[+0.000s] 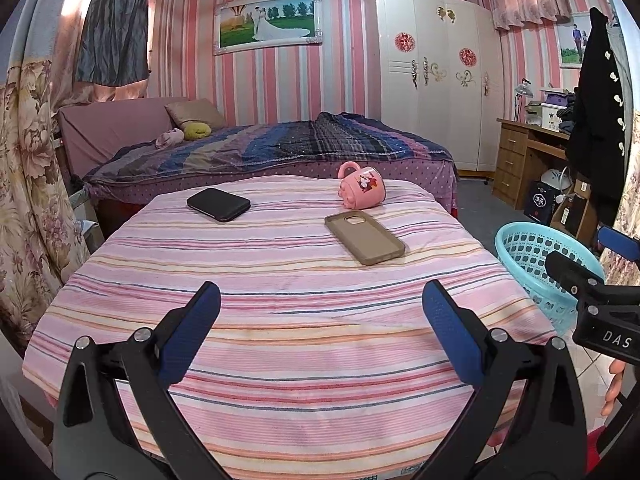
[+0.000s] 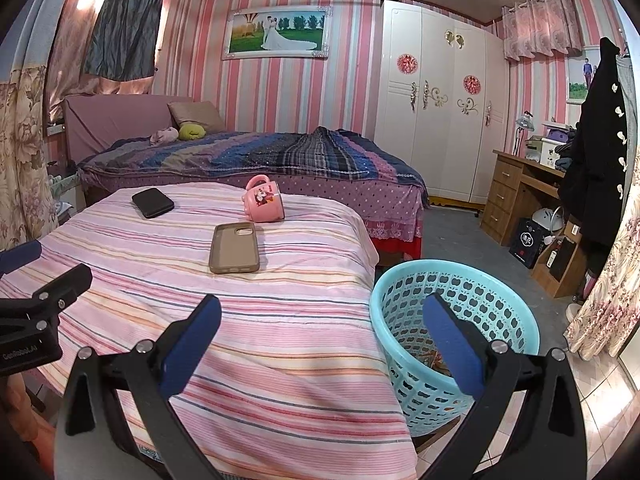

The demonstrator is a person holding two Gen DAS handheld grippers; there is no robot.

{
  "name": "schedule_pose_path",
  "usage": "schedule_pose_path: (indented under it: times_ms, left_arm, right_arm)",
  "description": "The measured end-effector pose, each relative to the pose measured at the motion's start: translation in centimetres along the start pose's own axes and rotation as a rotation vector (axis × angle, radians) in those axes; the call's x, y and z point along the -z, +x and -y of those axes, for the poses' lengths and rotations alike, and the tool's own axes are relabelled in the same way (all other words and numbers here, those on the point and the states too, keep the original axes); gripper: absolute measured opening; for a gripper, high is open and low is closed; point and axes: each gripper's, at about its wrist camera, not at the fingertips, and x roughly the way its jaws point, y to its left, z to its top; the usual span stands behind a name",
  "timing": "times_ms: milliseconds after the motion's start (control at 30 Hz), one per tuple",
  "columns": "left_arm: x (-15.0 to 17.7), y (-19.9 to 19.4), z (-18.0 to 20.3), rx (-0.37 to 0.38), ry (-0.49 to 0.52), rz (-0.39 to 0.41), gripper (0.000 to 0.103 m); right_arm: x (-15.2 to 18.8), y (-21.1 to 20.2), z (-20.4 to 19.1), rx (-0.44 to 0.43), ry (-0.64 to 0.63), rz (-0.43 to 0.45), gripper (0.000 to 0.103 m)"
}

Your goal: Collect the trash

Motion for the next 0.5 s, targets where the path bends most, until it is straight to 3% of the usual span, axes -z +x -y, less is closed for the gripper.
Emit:
schedule_pose_path:
  times_ms: [500]
  left_arm:
    - [0.13,0.05,0.01,0.0,-0.002,-0.002,0.098]
  right_arm:
    - [-0.02,-0.03,0.08,0.002,0.0,0.003,0.098]
